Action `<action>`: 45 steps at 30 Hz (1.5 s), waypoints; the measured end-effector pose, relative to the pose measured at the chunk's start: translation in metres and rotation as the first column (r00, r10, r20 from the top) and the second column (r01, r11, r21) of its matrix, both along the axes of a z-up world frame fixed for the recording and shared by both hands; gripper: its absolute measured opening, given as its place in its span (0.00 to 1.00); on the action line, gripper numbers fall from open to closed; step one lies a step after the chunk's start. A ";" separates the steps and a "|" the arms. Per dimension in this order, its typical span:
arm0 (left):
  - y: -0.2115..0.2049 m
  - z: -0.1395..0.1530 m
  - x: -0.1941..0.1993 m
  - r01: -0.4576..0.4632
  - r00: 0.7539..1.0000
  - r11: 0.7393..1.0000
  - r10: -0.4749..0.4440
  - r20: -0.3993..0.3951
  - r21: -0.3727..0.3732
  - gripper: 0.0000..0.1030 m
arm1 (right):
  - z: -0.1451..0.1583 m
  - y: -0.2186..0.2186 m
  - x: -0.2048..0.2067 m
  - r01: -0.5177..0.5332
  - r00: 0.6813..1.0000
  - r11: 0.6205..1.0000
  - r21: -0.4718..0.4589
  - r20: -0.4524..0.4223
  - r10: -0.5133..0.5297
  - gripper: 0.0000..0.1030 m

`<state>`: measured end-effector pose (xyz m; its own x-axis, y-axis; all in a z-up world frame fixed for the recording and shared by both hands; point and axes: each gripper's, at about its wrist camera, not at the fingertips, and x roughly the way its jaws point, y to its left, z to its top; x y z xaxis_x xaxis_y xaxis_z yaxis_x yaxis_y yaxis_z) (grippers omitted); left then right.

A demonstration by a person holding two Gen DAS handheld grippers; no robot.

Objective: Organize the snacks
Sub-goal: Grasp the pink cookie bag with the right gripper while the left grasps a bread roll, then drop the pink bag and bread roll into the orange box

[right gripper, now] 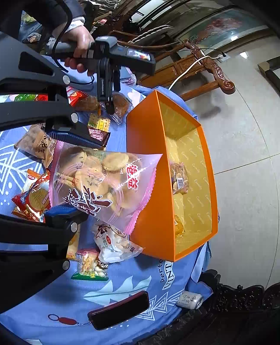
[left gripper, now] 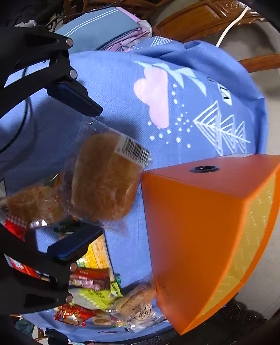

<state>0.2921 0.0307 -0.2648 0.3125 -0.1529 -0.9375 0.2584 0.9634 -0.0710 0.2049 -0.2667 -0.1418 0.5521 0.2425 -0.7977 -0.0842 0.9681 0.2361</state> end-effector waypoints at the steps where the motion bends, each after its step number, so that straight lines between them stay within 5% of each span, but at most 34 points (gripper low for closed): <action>1: -0.001 -0.004 0.002 0.008 1.000 1.000 -0.008 -0.010 0.005 0.96 | 0.000 0.001 0.000 -0.001 1.000 1.000 -0.001 -0.002 0.001 0.46; 4: -0.001 -0.009 0.001 0.019 1.000 0.999 -0.020 0.020 0.034 0.96 | 0.000 0.003 0.001 -0.008 1.000 1.000 -0.005 0.002 0.008 0.46; 11: 0.008 0.001 -0.003 -0.008 0.997 1.000 0.009 0.083 -0.016 0.67 | -0.002 0.005 0.002 -0.016 1.000 1.000 -0.005 -0.002 0.016 0.46; 27: 0.005 0.034 -0.047 0.012 0.986 0.998 -0.002 0.166 -0.059 0.63 | 0.004 0.005 -0.002 -0.022 0.999 1.000 0.005 0.023 0.022 0.46; 36: -0.004 0.119 -0.070 0.037 0.952 0.992 0.002 0.306 -0.122 0.63 | 0.042 0.003 0.004 -0.035 0.992 0.999 0.019 0.121 0.032 0.46; 45: -0.045 0.206 -0.015 0.101 0.901 0.982 -0.022 0.432 -0.159 0.63 | 0.094 -0.005 0.054 -0.049 0.963 0.999 -0.010 0.264 0.050 0.46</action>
